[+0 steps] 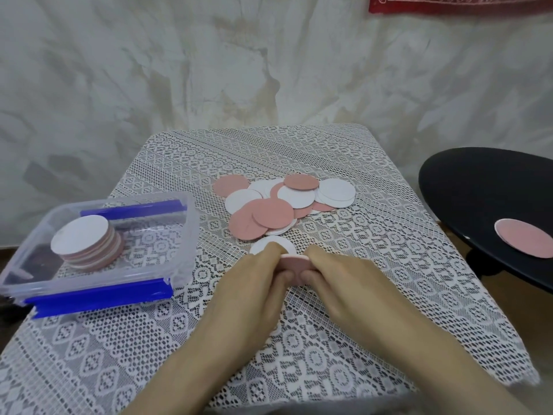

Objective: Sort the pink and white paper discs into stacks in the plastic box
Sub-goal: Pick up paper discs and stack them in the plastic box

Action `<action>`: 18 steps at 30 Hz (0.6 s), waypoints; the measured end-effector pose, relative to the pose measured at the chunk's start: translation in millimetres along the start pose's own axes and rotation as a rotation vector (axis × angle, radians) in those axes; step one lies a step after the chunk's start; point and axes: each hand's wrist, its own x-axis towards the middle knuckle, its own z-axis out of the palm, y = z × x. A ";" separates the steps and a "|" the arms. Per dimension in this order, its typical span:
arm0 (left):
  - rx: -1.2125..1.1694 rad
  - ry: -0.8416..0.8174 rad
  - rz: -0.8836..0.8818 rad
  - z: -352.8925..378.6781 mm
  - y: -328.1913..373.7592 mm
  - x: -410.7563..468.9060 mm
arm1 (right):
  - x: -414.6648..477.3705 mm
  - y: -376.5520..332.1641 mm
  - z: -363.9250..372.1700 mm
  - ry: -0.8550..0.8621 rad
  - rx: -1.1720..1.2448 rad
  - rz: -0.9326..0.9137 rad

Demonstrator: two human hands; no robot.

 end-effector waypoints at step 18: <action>-0.313 0.093 -0.232 -45.2 -17.4 -23.8 | 23.7 -29.8 7.0 0.081 0.557 0.013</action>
